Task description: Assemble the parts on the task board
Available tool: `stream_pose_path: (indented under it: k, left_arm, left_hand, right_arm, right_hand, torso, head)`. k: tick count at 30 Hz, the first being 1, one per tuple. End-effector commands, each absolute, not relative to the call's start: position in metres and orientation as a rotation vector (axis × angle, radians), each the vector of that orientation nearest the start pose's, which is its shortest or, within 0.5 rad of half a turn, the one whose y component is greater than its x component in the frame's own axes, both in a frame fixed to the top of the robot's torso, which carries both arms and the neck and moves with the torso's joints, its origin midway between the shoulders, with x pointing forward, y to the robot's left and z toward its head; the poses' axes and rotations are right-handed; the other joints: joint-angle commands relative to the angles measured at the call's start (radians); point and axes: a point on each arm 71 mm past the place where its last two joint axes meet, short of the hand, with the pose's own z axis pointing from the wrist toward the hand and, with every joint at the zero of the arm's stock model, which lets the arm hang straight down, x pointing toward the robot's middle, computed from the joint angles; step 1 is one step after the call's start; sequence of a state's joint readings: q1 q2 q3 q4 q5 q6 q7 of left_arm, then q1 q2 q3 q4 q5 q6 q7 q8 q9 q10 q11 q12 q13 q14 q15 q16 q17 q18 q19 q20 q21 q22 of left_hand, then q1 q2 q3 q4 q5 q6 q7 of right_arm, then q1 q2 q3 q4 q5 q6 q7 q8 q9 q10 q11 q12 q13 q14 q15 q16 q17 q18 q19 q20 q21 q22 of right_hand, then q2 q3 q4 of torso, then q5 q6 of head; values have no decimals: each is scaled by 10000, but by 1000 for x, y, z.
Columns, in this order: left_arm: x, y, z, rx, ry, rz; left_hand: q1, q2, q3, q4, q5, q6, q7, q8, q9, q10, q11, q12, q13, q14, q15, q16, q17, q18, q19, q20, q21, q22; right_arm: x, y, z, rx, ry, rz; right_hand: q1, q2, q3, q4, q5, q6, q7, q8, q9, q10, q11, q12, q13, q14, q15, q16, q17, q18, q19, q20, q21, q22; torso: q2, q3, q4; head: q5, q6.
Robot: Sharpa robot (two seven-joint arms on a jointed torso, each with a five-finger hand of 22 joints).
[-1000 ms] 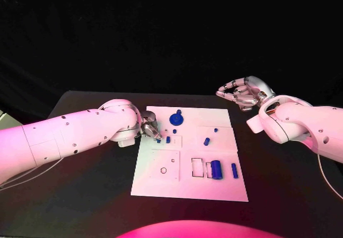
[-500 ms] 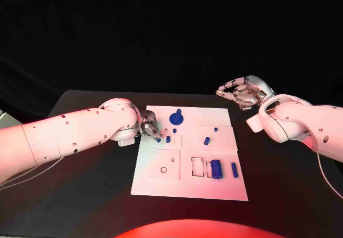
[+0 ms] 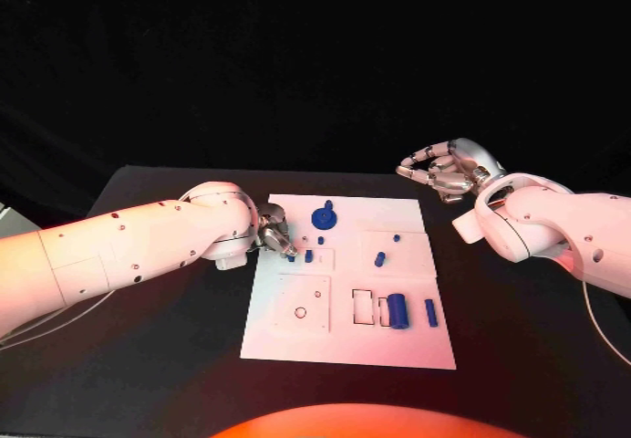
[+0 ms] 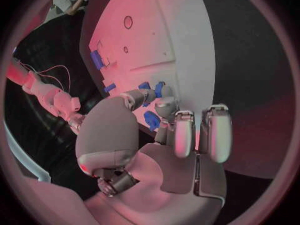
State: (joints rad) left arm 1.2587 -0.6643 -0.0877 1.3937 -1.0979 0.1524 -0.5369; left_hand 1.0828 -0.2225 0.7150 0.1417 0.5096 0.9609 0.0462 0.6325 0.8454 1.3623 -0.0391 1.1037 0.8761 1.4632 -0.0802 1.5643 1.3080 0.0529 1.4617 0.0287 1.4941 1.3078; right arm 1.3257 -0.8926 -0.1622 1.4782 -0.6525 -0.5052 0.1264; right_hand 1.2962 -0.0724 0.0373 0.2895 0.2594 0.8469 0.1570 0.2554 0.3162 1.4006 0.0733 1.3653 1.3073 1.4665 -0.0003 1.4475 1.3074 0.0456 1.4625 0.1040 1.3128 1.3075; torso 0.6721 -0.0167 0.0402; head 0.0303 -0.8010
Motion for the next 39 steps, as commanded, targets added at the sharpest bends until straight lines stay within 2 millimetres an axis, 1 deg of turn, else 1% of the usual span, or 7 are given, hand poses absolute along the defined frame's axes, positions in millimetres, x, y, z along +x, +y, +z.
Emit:
stream_pose_path:
  k: [1,4,10,15,17,25,39]
  left_arm:
    - [497,163,-228,-605,23398,-3687]
    - [497,163,-227,-593,23336,-3672]
    - [496,163,-227,-546,23215,-3654]
    - [496,162,-227,-472,23144,-3654]
    - [495,162,-227,-447,23139,-3662]
    - [492,161,-227,-371,23120,-3707]
    - [488,161,-225,106,22803,-3492]
  left_hand:
    - [93,103,1521,-1586,82,242,-164,55,14,89,-29,17,-16,1076,-71,65,2628,-177,134,-13,47,1243]
    - [98,102,1523,-1593,93,246,-165,56,13,92,-30,14,-20,1076,-73,65,2628,-174,128,-15,42,1233]
    - [105,102,1526,-1604,111,253,-167,56,12,97,-32,6,-31,1076,-76,65,2628,-175,131,-19,44,1238]
    - [114,102,1529,-1616,130,263,-169,57,9,104,-35,-3,-42,1076,-79,65,2628,-174,128,-22,41,1231]
    - [114,102,1529,-1616,130,263,-169,57,9,104,-35,-3,-42,1076,-79,65,2628,-174,128,-22,41,1231]
    - [123,102,1534,-1630,149,275,-172,57,6,106,-39,-26,-75,1076,-83,65,2628,-172,124,-27,38,1225]
    - [125,99,1533,-1635,154,279,-172,55,3,107,-40,-40,-94,1076,-85,65,2628,-174,129,-30,41,1231]
  right_arm:
    - [504,-251,-162,5312,15445,9600]
    - [504,-251,-163,5306,15446,9605]
    - [504,-251,-163,5302,15448,9609]
    - [504,-251,-163,5302,15453,9608]
    - [504,-251,-163,5300,15460,9613]
    - [504,-251,-163,5304,15468,9609]
    - [504,-251,-164,5311,15480,9601]
  right_hand:
    - [9,101,-47,12,42,-73,0,51,15,-28,-15,-66,656,448,-50,-41,234,129,23,-63,-47,975]
    - [22,117,-57,11,52,-81,-1,63,14,-31,-17,-74,644,447,-52,-52,225,133,20,-66,-70,964]
    - [22,117,-57,11,52,-81,-1,63,14,-31,-17,-74,644,447,-52,-52,225,133,20,-66,-70,964]
    - [22,117,-57,11,52,-81,-1,63,14,-31,-17,-74,644,447,-52,-52,225,133,20,-66,-70,964]
    - [22,117,-57,11,52,-81,-1,63,14,-31,-17,-74,644,447,-52,-52,225,133,20,-66,-70,964]
    - [22,117,-57,11,52,-81,-1,63,14,-31,-17,-74,644,447,-52,-52,225,133,20,-66,-70,964]
    - [22,117,-57,11,52,-81,-1,63,14,-31,-17,-74,644,447,-52,-52,225,133,20,-66,-70,964]
  torso:
    - [-4,-2,-6]
    - [-8,-2,-1]
    - [1,-3,1]
    - [2,-6,-11]
    - [2,-3,-15]
    - [1,-2,3]
    - [2,1,-4]
  head:
    - [-11,-4]
    - [-11,-9]
    - [3,28]
    - [-3,-4]
    - [10,9]
    - [-8,-47]
    - [12,-63]
